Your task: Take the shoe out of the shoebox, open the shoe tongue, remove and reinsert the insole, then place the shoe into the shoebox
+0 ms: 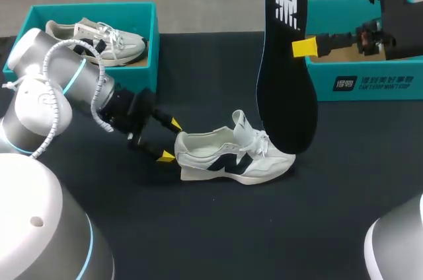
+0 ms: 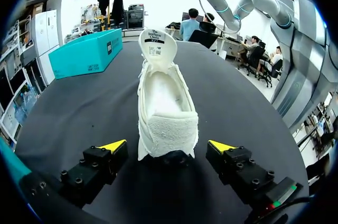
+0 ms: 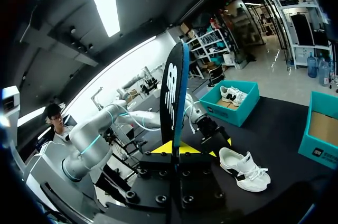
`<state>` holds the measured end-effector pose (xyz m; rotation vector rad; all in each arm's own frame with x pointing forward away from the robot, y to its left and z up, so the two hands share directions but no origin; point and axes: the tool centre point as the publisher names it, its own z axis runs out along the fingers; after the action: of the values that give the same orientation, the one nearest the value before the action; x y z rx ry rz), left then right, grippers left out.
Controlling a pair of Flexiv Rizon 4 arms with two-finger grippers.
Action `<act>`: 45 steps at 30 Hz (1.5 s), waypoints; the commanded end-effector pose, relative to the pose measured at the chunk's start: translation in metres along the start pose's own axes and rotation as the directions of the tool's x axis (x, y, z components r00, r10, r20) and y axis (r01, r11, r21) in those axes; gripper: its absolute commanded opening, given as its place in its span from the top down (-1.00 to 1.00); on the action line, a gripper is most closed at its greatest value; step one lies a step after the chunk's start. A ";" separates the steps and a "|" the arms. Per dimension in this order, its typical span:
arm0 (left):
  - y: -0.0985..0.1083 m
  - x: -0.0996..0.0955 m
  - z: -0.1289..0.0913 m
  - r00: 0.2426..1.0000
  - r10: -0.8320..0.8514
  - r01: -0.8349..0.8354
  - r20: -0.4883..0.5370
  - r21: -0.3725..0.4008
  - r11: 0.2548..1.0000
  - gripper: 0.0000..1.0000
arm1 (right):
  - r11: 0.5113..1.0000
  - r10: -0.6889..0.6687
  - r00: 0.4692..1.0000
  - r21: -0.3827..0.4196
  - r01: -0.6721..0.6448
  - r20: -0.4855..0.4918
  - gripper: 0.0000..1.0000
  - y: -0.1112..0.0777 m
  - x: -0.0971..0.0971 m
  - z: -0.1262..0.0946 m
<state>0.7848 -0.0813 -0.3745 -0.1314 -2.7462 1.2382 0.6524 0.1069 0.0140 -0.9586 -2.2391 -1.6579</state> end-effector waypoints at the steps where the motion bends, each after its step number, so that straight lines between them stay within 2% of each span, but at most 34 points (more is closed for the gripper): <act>1: -0.002 0.001 -0.001 1.000 -0.003 0.003 0.006 -0.033 0.999 -1.00 | 1.000 0.001 1.000 0.005 -0.001 -0.001 1.00 0.003 -0.001 0.003; 5: -0.008 0.004 -0.004 0.999 -0.029 0.032 0.029 -0.117 0.993 -1.00 | 1.000 0.001 1.000 0.005 -0.001 -0.001 1.00 0.003 -0.001 0.003; 11: -0.017 0.007 -0.011 0.999 -0.035 0.039 0.025 -0.197 0.980 -1.00 | 1.000 0.001 1.000 0.005 -0.001 -0.001 1.00 0.003 -0.001 0.003; 18: -0.030 0.013 -0.019 0.998 -0.056 0.060 0.023 -0.338 0.939 -1.00 | 1.000 0.001 1.000 0.005 -0.001 -0.001 1.00 0.003 -0.001 0.003; 22: -0.038 0.016 -0.020 0.995 -0.089 0.098 0.040 -0.454 0.886 -1.00 | 1.000 0.001 1.000 0.005 -0.001 -0.001 1.00 0.003 -0.001 0.003; 27: -0.045 0.018 -0.018 0.991 -0.128 0.120 0.022 -0.531 0.839 -1.00 | 1.000 0.001 1.000 0.005 -0.001 -0.001 1.00 0.003 -0.001 0.003; 31: -0.050 0.019 -0.014 0.991 -0.126 0.129 0.048 -0.603 0.787 -1.00 | 1.000 0.001 1.000 0.005 -0.001 -0.001 1.00 0.003 -0.001 0.003; 38: -0.056 0.016 -0.011 0.991 -0.103 0.134 0.085 -0.675 0.726 -1.00 | 1.000 0.001 1.000 0.005 -0.001 -0.001 1.00 0.003 -0.001 0.003; 45: -0.056 0.010 -0.011 0.988 -0.103 0.152 0.111 -0.701 0.697 -1.00 | 1.000 0.001 1.000 0.005 -0.001 -0.001 1.00 0.003 -0.001 0.003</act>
<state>0.7732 -0.1052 -0.3251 0.0355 -3.0504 0.2397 0.6523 0.1069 0.0140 -0.9586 -2.2392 -1.6578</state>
